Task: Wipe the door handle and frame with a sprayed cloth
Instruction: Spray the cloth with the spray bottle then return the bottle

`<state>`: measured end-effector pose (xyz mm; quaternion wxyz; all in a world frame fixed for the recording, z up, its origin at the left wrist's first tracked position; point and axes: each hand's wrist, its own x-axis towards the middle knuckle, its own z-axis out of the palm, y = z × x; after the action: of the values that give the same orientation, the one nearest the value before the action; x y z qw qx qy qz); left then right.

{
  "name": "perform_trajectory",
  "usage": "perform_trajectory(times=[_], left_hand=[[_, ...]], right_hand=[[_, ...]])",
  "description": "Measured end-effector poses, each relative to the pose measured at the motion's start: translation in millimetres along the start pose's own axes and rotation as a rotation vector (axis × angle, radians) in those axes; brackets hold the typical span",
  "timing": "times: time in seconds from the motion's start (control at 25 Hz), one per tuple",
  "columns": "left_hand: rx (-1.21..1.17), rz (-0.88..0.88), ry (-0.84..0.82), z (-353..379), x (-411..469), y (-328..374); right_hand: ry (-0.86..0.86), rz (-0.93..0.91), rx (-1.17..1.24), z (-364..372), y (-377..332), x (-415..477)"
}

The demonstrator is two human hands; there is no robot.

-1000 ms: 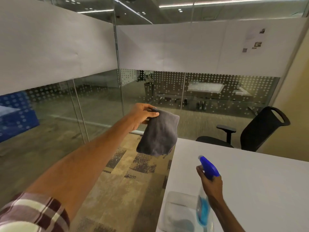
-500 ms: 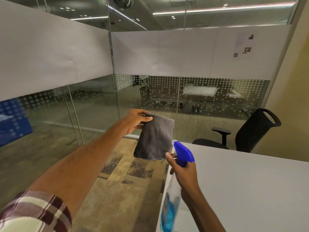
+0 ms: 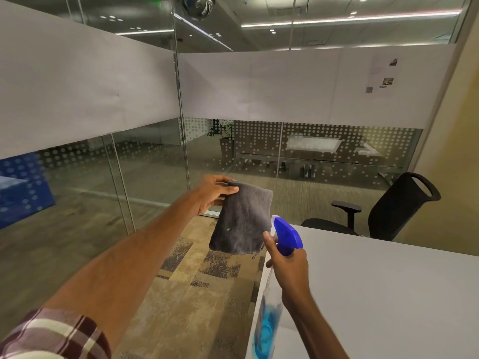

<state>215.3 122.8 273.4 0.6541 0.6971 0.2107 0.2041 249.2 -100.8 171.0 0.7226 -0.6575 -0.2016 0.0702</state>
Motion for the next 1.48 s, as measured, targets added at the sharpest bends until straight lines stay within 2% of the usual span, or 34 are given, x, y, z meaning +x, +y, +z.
perform_trajectory(times=[0.28, 0.52, 0.88, 1.12, 1.48], left_hand=[[-0.005, -0.002, -0.004, -3, -7, -1], [-0.029, 0.013, -0.015, -6, -9, 3], [-0.065, 0.023, 0.003, -8, -11, 3], [-0.094, 0.024, 0.045, -6, -11, -2], [-0.053, 0.010, 0.035, -4, -13, -12]], right_hand=[[0.092, -0.002, -0.040, -18, -2, 16], [-0.002, 0.012, -0.043, -25, 19, 3], [0.034, 0.078, -0.070, -22, 49, -28], [-0.096, 0.068, -0.111, -6, 50, -38], [-0.066, 0.010, -0.055, 2, 28, -27]])
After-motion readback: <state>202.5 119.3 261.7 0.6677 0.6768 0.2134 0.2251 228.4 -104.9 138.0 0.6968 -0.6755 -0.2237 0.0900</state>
